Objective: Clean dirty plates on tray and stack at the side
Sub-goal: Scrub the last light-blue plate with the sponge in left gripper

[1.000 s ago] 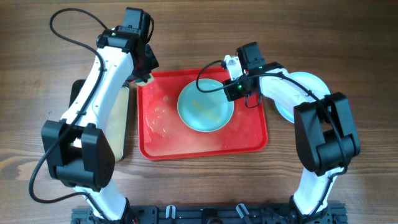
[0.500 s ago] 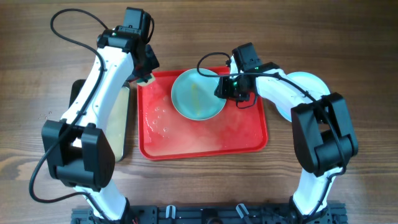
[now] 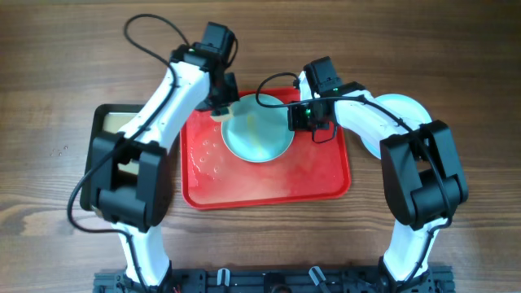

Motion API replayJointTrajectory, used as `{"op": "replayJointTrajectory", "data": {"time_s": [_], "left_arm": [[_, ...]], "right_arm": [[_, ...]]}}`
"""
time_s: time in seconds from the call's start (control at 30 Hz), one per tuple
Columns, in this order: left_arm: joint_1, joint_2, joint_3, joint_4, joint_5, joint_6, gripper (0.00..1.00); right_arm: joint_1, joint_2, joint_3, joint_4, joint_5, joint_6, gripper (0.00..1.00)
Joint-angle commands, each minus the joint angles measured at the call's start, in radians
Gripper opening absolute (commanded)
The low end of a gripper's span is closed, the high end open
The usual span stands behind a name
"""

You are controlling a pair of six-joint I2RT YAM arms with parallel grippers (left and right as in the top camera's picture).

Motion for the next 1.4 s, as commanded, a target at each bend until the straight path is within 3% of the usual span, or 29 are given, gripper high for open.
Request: {"op": "replayJointTrajectory", "data": {"time_s": [0.0,0.4,0.53,0.6,0.77,0.83,0.9,0.97,1.1,1.23,1.27,1.3,1.37], "left_arm": [[-0.037,0.053,0.015,0.016,0.055,0.08,0.04],[-0.162,0.203,0.006,0.053,0.089,0.145,0.04],[-0.215,0.203,0.005,0.018,0.305,0.33,0.04],[-0.222,0.203,0.005,0.004,0.315,0.352,0.04],[-0.177,0.203,0.005,-0.069,0.183,0.352,0.04],[-0.144,0.203,0.005,-0.136,0.045,0.316,0.04],[-0.119,0.203,0.005,-0.139,-0.111,0.205,0.04],[-0.1,0.203,0.005,-0.095,-0.213,0.12,0.04],[-0.093,0.203,0.005,0.095,-0.21,0.097,0.04],[-0.101,0.203,0.005,0.195,0.055,0.154,0.04],[-0.101,0.203,0.005,0.195,0.288,0.274,0.04],[-0.101,0.203,0.005,0.179,0.417,0.338,0.04],[-0.101,0.203,0.005,0.119,0.536,0.412,0.04]], "right_arm": [[0.001,0.025,-0.013,-0.02,0.021,0.126,0.04],[0.001,0.025,-0.013,-0.024,0.024,0.147,0.04],[0.001,0.025,-0.013,-0.024,0.024,0.147,0.04],[0.001,0.025,-0.013,-0.024,0.024,0.147,0.04],[0.001,0.025,-0.013,-0.024,0.024,0.145,0.04],[0.001,0.025,-0.013,-0.024,0.024,0.145,0.04],[0.001,0.025,-0.013,-0.032,0.035,0.146,0.04],[0.001,0.025,-0.018,-0.036,0.035,0.148,0.04],[0.001,0.025,-0.03,-0.035,0.034,0.171,0.04],[0.001,0.025,-0.03,-0.032,0.031,0.17,0.04],[0.001,0.025,-0.03,-0.025,0.031,0.171,0.04],[0.001,0.025,-0.03,-0.022,0.031,0.17,0.04],[0.001,0.025,-0.03,-0.019,0.031,0.17,0.04]]}}
